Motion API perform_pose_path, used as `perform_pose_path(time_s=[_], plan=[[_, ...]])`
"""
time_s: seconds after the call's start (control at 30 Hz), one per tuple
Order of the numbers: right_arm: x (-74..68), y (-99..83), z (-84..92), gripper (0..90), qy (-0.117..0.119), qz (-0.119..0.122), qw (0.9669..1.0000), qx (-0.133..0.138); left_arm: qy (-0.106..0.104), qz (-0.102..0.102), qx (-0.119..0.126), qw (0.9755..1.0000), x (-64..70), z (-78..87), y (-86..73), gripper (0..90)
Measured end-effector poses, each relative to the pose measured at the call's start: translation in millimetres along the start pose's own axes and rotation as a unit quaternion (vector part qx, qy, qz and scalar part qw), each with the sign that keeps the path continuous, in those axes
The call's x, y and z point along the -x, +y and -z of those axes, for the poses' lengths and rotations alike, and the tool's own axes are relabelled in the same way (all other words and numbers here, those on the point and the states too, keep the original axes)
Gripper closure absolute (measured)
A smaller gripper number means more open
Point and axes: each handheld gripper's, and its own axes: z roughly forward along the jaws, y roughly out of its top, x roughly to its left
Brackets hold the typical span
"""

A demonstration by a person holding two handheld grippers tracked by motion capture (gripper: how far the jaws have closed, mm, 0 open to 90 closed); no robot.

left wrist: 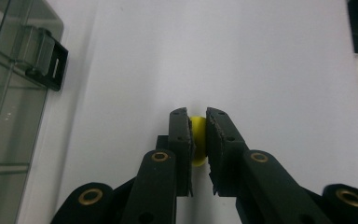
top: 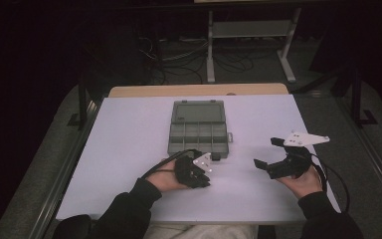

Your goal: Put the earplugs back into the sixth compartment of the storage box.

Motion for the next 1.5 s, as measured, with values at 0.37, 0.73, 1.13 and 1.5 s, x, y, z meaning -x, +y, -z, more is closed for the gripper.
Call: perform_pose_path(time_s=[0.37, 0.73, 1.13, 1.5], plan=[[0.1, -0.1, 0.0, 0.0, 0.000, -0.001, 1.0000, -0.001, 0.022, -0.020, 0.011, 0.9995, -0.9, 38.4, 14.1, 80.3], [0.2, -0.1, 0.0, 0.0, -0.001, -0.002, 1.0000, 0.000, 0.052, -0.016, 0.019, 0.9983, -16.8, 79.4, 23.2, 80.7], [0.3, -0.2, -0.1, 0.0, 0.000, -0.002, 1.0000, 0.000, 0.073, 0.001, 0.009, 0.9973, -45.0, 99.3, 27.5, 81.0], [0.3, 0.1, -0.5, 0.0, 0.001, 0.001, 1.0000, 0.001, 0.089, 0.025, 0.011, 0.9957, -68.6, 93.2, 19.9, 81.1]])
